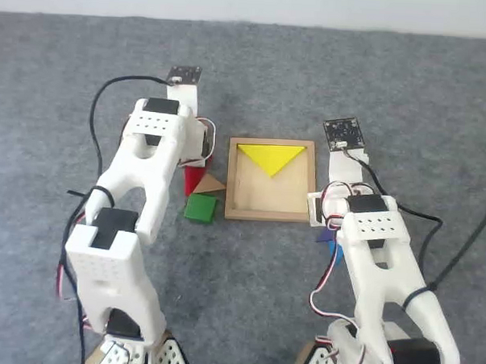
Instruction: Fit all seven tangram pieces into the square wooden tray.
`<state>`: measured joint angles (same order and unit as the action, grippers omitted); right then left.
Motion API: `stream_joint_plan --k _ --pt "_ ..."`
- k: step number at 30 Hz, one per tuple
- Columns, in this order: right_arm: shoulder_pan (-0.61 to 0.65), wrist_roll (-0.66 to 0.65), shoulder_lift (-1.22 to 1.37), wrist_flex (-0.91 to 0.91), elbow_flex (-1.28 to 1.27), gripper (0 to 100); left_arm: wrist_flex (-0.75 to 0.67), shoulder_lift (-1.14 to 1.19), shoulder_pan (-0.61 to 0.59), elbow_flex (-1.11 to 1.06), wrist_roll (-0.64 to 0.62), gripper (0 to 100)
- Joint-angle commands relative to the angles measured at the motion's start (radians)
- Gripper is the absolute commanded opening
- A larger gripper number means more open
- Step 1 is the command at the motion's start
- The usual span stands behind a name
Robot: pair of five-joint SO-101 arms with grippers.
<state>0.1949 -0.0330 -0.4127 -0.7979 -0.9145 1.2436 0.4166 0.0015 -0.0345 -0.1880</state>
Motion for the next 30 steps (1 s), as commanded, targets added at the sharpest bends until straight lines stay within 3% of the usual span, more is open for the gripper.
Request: stream_joint_plan --k 1,12,30 --pt "0.002 -0.015 -0.059 0.007 0.009 6.9 -0.032 -0.029 0.002 -0.007 0.006 6" --pt "0.002 -0.015 -0.059 0.007 0.011 6.9 -0.114 -0.034 0.08 -0.068 0.066 4" --pt "-0.001 -0.015 -0.059 0.007 0.011 6.9 -0.097 -0.118 0.058 -0.094 0.072 1"
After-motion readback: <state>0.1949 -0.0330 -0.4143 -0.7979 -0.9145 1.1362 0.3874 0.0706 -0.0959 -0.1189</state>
